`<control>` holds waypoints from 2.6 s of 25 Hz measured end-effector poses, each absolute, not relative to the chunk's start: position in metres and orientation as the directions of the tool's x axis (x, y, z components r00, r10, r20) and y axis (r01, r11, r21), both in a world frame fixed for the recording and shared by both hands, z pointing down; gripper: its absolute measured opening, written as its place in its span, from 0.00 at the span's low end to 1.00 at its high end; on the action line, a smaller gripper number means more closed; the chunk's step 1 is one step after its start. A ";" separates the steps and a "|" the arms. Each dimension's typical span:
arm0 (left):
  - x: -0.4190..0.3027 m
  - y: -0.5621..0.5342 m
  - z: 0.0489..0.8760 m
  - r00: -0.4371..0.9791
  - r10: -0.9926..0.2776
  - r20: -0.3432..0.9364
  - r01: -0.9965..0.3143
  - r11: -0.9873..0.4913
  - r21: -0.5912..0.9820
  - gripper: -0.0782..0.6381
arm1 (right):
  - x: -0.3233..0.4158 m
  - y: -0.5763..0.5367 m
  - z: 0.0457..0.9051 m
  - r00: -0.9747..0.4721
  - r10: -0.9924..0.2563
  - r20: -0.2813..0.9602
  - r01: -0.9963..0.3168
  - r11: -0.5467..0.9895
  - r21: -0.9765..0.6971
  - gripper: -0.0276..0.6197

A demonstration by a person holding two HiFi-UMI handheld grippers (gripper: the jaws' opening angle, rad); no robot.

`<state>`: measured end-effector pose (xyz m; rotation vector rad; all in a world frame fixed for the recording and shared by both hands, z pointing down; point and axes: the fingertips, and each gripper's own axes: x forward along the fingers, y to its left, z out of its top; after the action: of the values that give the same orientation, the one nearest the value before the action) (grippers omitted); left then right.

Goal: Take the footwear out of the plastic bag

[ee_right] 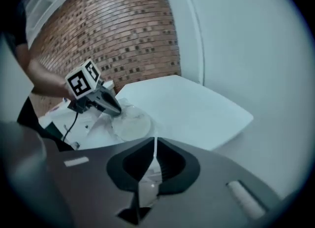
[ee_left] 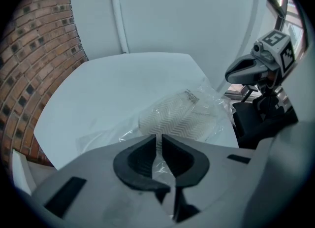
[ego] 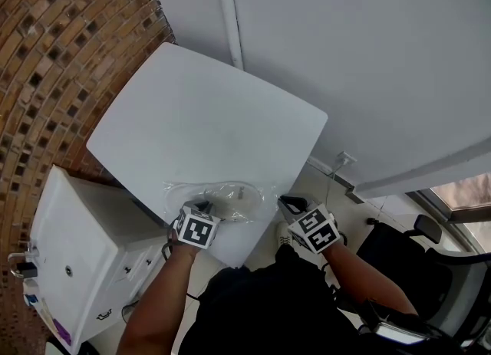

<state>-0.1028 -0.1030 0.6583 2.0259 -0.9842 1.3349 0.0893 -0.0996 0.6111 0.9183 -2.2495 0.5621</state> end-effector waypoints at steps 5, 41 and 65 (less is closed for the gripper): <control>-0.102 -0.104 0.658 0.247 -0.288 0.925 -0.800 -0.599 0.026 0.17 | 0.046 -0.129 0.631 -0.513 -0.431 0.742 -0.539 0.835 0.113 0.09; -0.106 -0.113 0.656 0.388 -0.373 0.843 -0.861 -0.474 0.187 0.14 | 0.030 -0.111 0.659 -0.794 -0.171 0.583 -0.597 0.397 -0.697 0.30; -0.093 -0.120 0.630 0.387 -0.420 0.821 -0.825 -0.555 0.105 0.13 | 0.058 -0.110 0.585 -0.934 -0.248 0.255 -0.308 0.202 -0.930 0.09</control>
<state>-0.0930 -0.1199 0.6297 2.1421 -1.0658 1.0545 0.0580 -0.1104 0.5852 0.5549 -2.3973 1.8730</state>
